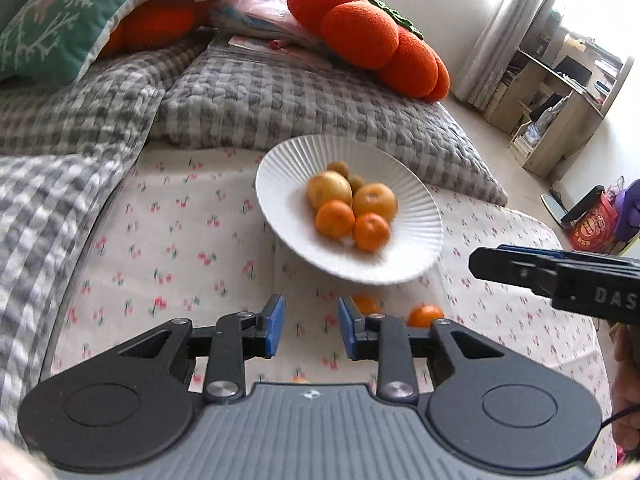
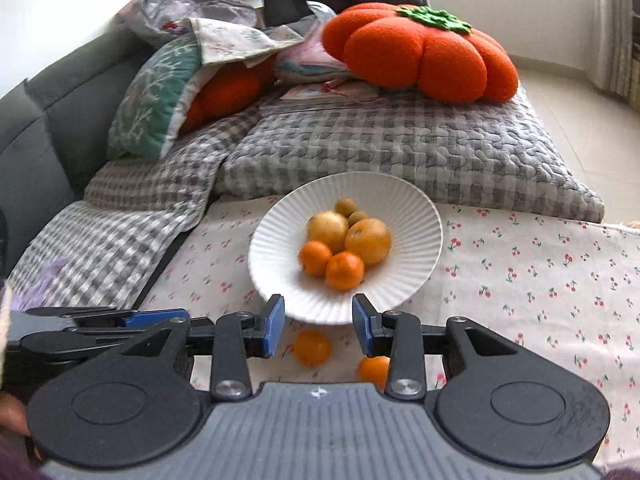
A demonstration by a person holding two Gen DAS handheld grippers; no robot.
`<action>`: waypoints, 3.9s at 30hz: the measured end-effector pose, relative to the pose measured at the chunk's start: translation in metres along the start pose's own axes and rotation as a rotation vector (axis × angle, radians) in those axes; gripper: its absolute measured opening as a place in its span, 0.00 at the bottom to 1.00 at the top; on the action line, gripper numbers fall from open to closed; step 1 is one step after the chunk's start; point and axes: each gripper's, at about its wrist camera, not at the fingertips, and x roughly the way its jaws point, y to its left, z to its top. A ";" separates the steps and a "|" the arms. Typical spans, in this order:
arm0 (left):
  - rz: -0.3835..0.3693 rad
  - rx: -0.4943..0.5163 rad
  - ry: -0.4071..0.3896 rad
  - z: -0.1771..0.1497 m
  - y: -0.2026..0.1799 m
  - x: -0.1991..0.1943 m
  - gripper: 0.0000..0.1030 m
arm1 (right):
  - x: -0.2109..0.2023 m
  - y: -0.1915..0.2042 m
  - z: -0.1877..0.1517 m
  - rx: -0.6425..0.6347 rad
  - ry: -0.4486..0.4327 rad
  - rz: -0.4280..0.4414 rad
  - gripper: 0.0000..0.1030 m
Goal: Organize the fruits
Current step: 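Withdraw both open grippers from the plate toward the loose fruits, then grasp another brown round fruit with the left gripper while the right grasps one too, then carry the brown fruit in the left gripper to the plate while the right carries its fruit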
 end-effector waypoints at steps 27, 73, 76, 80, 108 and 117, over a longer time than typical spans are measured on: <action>0.105 -0.065 0.021 -0.050 0.017 -0.006 0.52 | -0.018 0.065 -0.080 -0.265 0.111 0.073 0.39; 0.025 -0.064 0.101 -0.051 0.019 0.042 0.44 | 0.034 0.081 -0.091 -0.387 0.212 0.072 0.22; 0.007 -0.055 0.093 -0.051 0.015 0.043 0.33 | 0.033 0.083 -0.089 -0.383 0.209 0.072 0.22; -0.005 -0.039 0.083 -0.052 0.011 0.048 0.27 | 0.035 0.082 -0.088 -0.379 0.216 0.066 0.22; -0.013 -0.041 0.024 -0.038 0.014 0.044 0.22 | 0.030 0.074 -0.080 -0.348 0.200 0.049 0.22; -0.028 -0.099 -0.042 -0.015 0.026 0.027 0.22 | 0.017 0.040 -0.052 -0.249 0.112 -0.006 0.22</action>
